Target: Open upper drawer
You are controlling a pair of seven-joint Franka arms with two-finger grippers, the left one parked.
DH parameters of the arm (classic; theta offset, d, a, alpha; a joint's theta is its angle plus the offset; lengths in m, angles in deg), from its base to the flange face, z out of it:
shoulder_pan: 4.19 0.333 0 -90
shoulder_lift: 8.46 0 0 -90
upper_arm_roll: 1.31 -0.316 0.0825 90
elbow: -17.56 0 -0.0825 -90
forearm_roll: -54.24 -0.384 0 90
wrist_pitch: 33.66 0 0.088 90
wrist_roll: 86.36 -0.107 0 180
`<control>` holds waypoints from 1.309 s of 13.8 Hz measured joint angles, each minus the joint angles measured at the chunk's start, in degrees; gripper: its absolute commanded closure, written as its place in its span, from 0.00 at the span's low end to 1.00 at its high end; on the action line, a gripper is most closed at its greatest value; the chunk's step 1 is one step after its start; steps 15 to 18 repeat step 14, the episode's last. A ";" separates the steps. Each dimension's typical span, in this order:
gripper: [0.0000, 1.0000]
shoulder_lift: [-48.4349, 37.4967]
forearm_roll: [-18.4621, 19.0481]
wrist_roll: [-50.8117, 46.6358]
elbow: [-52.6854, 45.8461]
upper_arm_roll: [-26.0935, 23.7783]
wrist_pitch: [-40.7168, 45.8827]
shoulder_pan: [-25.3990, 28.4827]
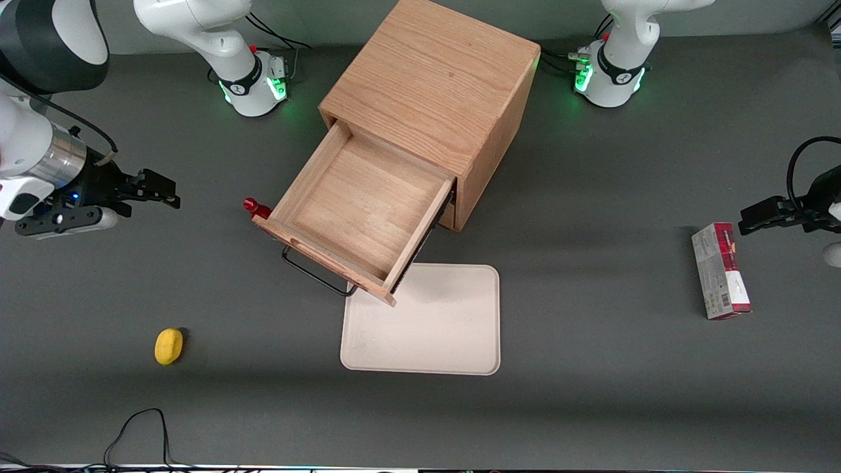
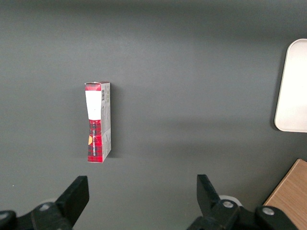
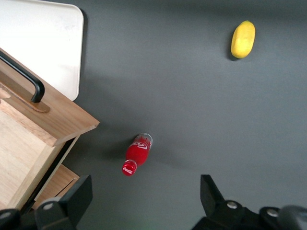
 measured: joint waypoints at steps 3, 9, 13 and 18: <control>0.00 -1.04 0.00 0.04 1.13 -3.95 -0.83 -3.68; 0.00 -1.06 0.02 0.04 -0.36 -3.89 -0.49 -3.26; 0.00 -0.44 0.06 0.04 -4.50 -3.40 4.98 -3.52; 0.00 -0.22 0.06 0.04 -5.07 -3.36 5.54 -3.65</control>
